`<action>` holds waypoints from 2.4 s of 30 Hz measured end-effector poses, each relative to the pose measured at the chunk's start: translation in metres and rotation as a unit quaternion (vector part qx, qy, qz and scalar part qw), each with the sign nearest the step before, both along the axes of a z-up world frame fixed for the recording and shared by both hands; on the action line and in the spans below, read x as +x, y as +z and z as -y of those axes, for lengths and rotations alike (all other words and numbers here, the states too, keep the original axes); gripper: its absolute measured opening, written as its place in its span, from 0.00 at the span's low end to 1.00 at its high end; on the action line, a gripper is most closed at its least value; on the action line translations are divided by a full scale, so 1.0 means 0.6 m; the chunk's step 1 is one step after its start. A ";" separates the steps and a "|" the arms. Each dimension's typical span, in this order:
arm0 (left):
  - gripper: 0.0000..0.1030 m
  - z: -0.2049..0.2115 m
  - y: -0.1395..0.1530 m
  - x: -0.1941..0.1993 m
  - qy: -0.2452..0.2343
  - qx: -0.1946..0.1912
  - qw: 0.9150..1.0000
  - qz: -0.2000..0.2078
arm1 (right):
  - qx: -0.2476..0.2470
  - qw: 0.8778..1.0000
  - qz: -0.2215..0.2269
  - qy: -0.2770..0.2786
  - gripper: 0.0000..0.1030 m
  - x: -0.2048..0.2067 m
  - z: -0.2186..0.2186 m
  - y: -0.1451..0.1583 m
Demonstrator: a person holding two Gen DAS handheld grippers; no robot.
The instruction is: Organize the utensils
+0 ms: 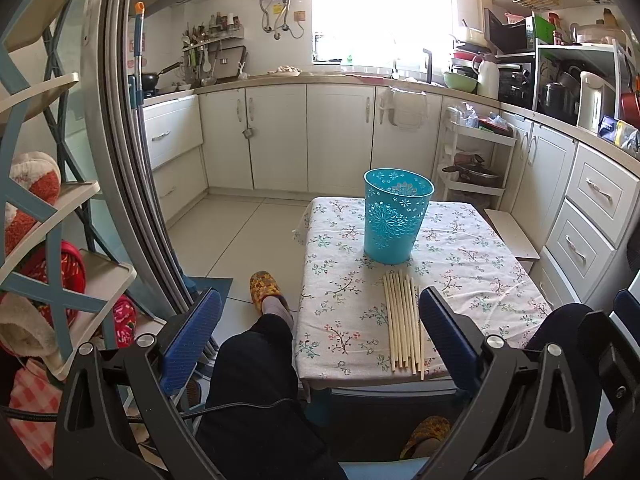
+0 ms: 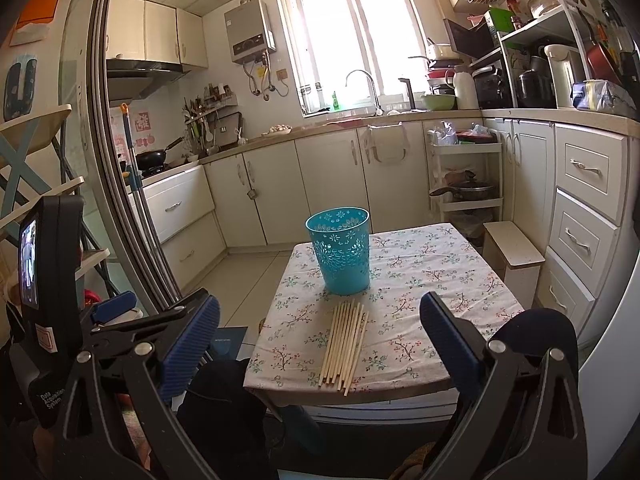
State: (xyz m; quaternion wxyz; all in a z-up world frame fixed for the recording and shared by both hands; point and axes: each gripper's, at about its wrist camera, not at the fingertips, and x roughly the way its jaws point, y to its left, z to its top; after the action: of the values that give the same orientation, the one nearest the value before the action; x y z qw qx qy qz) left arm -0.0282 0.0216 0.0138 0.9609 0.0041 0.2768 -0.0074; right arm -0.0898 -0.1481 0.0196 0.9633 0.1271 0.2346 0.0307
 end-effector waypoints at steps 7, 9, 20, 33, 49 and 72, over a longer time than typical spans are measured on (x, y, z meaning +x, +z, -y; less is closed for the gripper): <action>0.92 0.000 0.000 0.000 0.000 0.000 1.000 0.000 | 0.000 1.000 -0.001 0.000 0.93 -0.001 -0.001 -0.001; 0.92 0.001 0.000 0.000 0.000 0.000 1.000 0.000 | 0.000 1.000 -0.001 0.000 0.93 -0.001 0.000 -0.001; 0.92 0.001 -0.001 0.000 0.000 0.000 1.000 0.000 | 0.000 1.000 -0.001 0.000 0.93 -0.001 -0.001 -0.001; 0.92 0.002 -0.001 -0.001 0.000 0.001 1.000 0.000 | -0.001 1.000 -0.003 0.002 0.93 0.000 -0.006 -0.005; 0.93 0.004 -0.001 -0.001 -0.002 0.002 1.000 0.000 | -0.004 1.000 -0.004 0.006 0.93 0.001 -0.015 -0.007; 0.93 -0.007 -0.093 0.173 0.001 -0.007 0.996 -0.092 | 0.005 0.990 -0.140 0.004 0.79 0.200 0.030 -0.138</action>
State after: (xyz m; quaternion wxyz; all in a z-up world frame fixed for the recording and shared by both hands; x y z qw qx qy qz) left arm 0.0758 0.0257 -0.0421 0.9312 -0.0036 0.3643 -0.0091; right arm 0.0304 -0.1658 -0.0632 0.9203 0.1341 0.3672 0.0172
